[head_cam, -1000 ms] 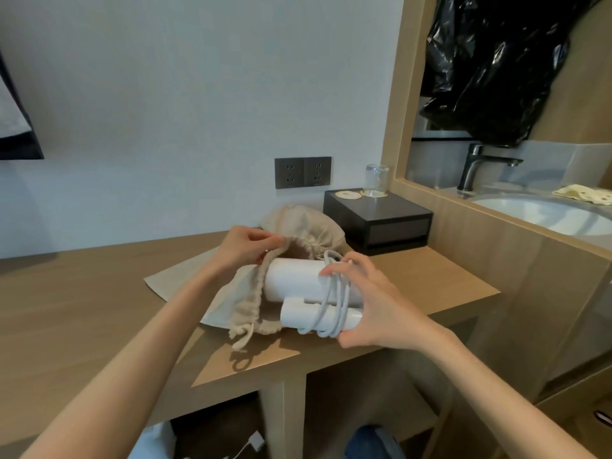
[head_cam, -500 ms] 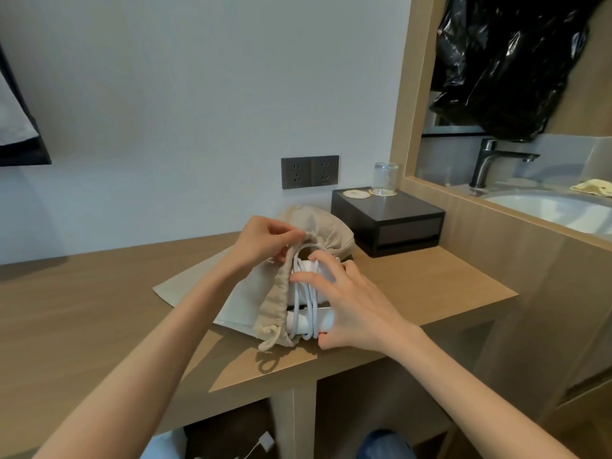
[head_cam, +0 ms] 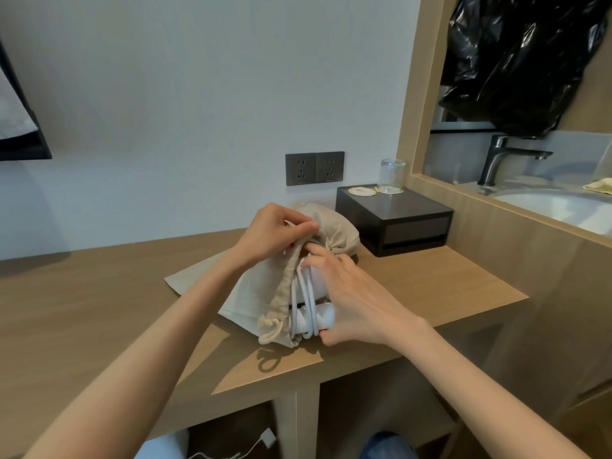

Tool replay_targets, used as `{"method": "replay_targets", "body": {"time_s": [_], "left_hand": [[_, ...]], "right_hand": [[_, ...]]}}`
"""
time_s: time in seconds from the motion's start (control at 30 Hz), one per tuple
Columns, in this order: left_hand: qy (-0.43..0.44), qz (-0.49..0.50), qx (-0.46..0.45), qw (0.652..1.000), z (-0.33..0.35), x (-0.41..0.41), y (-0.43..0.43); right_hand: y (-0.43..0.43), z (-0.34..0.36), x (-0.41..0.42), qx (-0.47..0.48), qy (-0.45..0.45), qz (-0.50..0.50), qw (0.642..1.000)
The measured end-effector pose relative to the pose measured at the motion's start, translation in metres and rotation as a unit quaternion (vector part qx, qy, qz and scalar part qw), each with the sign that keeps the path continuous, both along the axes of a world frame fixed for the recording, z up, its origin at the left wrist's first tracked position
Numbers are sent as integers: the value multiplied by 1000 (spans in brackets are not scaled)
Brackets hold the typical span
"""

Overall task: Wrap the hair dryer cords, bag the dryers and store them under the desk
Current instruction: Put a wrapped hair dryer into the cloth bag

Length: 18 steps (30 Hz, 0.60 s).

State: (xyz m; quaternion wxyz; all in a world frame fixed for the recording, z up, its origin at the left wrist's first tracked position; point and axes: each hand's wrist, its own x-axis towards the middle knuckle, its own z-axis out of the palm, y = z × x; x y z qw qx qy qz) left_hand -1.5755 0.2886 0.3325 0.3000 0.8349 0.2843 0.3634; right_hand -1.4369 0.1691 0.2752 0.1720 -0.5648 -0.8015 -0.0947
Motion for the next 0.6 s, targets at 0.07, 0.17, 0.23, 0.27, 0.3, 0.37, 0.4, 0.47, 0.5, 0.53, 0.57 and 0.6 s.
{"method": "replay_targets", "body": {"time_s": [0.07, 0.17, 0.23, 0.27, 0.3, 0.37, 0.4, 0.47, 0.5, 0.53, 0.57, 0.6], "left_hand": [[20, -2, 21, 1000, -6, -1, 0], [53, 12, 47, 997, -15, -6, -4], [85, 26, 63, 994, -24, -13, -9], [104, 36, 68, 992, -28, -19, -12], [127, 47, 69, 988, -33, -24, -15], [177, 71, 76, 979, -43, -36, -21], [197, 81, 86, 973, -47, -41, -23], [217, 82, 110, 967, -54, -49, -25], [221, 73, 120, 965, -56, -51, -25], [225, 61, 124, 965, -57, -53, -26], [229, 49, 124, 964, -58, -54, -26], [230, 40, 124, 964, -59, -55, -27]], "right_hand": [[1, -4, 1, -27, 61, -12, 998], [6, -12, 0, -61, 152, -33, 986], [10, -18, 1, -82, 203, -51, 975], [12, -20, 2, -89, 226, -57, 968], [14, -22, 3, -95, 249, -63, 962], [17, -25, 4, -103, 287, -76, 949], [19, -25, 4, -103, 301, -82, 944], [21, -25, 2, -97, 316, -89, 940], [22, -25, 0, -93, 316, -90, 940], [23, -26, -2, -90, 313, -90, 941], [24, -26, -4, -88, 311, -90, 942], [25, -27, -6, -88, 309, -90, 943]]}}
